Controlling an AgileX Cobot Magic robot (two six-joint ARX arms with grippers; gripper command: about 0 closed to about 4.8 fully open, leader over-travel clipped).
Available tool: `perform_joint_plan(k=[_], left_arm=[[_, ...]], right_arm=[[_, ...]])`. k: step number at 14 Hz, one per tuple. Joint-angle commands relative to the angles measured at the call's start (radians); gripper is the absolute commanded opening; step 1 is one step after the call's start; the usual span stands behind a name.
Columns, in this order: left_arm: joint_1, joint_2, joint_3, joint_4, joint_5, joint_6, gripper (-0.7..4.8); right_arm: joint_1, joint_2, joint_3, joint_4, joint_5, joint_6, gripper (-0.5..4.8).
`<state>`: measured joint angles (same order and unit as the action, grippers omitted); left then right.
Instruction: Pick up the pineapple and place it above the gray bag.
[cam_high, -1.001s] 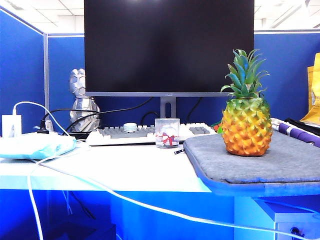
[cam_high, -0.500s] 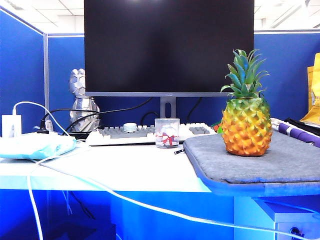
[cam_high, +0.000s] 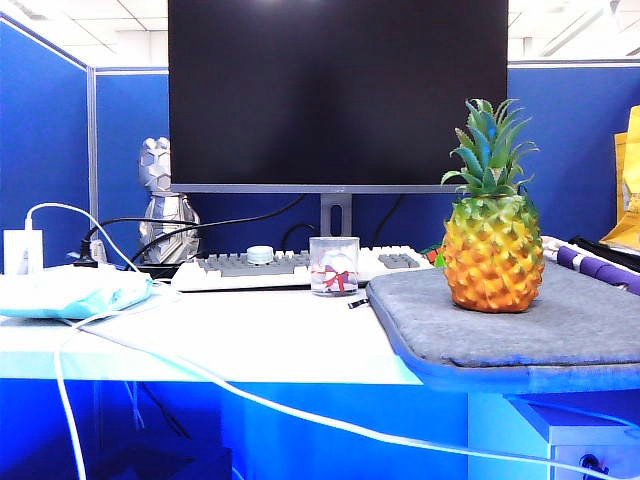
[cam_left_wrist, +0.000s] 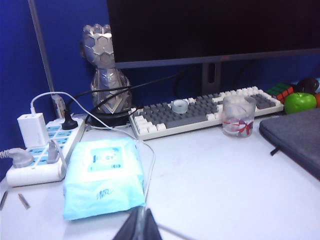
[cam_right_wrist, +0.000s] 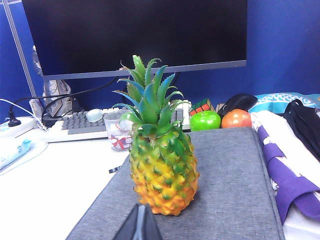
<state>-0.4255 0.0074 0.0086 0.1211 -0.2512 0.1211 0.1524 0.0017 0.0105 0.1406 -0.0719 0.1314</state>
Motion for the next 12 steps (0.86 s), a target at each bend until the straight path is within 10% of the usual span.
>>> perform_joint_plan(k=[1,12], left_arm=[[0.0,-0.001,0.003,0.013,0.005,-0.002,0.25],[0.0,-0.001,0.003,0.004,0.005,-0.002,0.25]], right_arm=[[0.0,0.0,-0.009,0.013,0.002,0.003,-0.05],[0.0,0.0,-0.009,0.013,0.002,0.003,-0.05]])
